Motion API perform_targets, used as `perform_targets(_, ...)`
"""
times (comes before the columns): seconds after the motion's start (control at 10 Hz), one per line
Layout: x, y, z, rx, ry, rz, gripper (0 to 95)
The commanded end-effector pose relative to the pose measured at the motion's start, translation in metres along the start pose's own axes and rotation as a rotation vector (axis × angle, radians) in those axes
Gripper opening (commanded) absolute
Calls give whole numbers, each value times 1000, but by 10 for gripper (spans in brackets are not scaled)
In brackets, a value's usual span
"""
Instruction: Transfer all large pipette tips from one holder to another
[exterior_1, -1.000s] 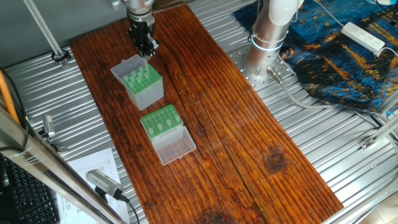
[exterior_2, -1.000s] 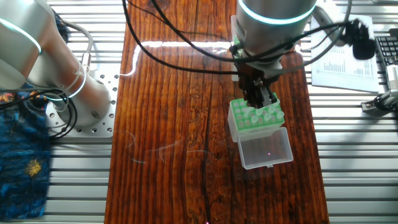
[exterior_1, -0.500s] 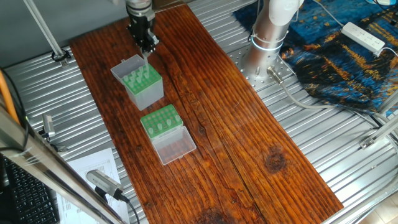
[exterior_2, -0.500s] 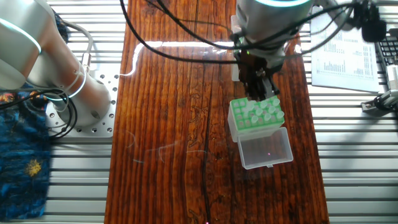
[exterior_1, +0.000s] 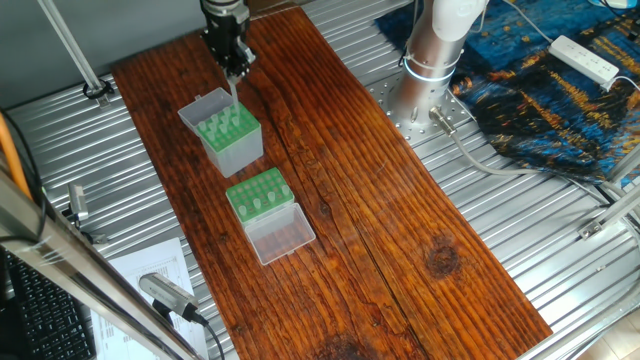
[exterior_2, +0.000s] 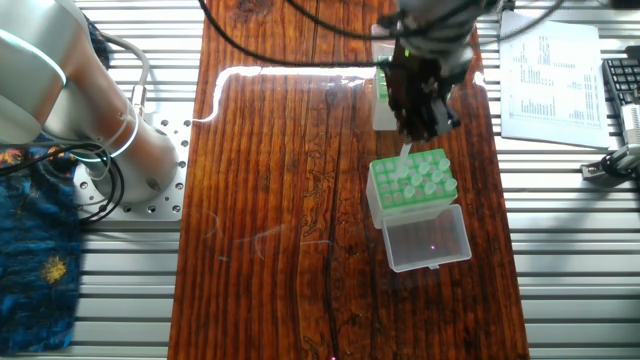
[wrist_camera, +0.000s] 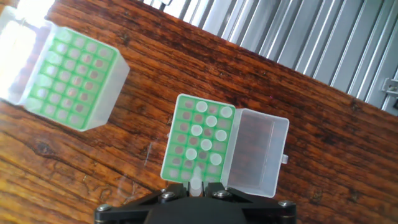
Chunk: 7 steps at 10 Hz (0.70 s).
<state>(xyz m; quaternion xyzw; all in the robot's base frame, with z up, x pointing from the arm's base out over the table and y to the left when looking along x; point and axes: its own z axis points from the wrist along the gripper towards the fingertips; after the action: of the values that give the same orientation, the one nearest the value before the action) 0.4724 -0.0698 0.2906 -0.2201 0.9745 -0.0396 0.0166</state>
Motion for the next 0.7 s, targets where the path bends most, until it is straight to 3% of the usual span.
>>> perform_targets(0.1, -3, 4, -14, 1, 3, -19, 0)
perform_targets(0.3, -9, 12, -32, 1, 3, -34, 0)
perform_targets(0.5, -16, 23, -41, -1, 0, -27, 0)
perform_targets(0.7, -34, 50, -45, -5, -8, 12, 0)
